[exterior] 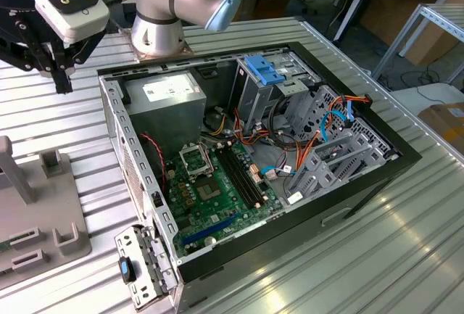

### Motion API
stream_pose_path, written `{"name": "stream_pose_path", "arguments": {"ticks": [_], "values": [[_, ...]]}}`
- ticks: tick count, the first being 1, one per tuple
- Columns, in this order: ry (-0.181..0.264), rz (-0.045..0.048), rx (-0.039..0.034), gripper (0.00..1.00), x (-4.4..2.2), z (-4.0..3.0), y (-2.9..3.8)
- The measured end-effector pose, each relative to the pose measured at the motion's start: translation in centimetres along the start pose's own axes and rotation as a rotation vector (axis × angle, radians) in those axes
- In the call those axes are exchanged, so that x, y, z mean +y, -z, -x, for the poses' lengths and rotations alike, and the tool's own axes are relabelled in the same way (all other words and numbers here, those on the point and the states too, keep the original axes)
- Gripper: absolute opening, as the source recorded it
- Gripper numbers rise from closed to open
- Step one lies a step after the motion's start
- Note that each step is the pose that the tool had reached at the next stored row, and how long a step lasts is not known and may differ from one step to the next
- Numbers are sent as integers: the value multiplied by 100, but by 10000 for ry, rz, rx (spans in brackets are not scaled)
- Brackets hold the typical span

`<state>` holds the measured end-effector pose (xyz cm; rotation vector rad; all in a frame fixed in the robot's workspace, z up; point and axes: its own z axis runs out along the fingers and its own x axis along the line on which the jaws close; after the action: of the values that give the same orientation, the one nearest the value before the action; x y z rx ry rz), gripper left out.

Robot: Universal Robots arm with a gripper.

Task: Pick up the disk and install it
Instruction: 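Reach for the disk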

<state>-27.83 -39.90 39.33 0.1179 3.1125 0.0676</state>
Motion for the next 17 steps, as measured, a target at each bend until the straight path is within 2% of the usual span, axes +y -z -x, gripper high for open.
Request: {"name": "stream_pose_path", "arguments": {"ticks": [2, 3, 7, 17], "values": [[1, 0, 0, 11, -3, -42, 1], [-1, 0, -1, 11, -7, -89, 2], [0, 1, -1, 11, -12, -161, 4], [0, 1, -1, 11, -13, -168, 4]]}}
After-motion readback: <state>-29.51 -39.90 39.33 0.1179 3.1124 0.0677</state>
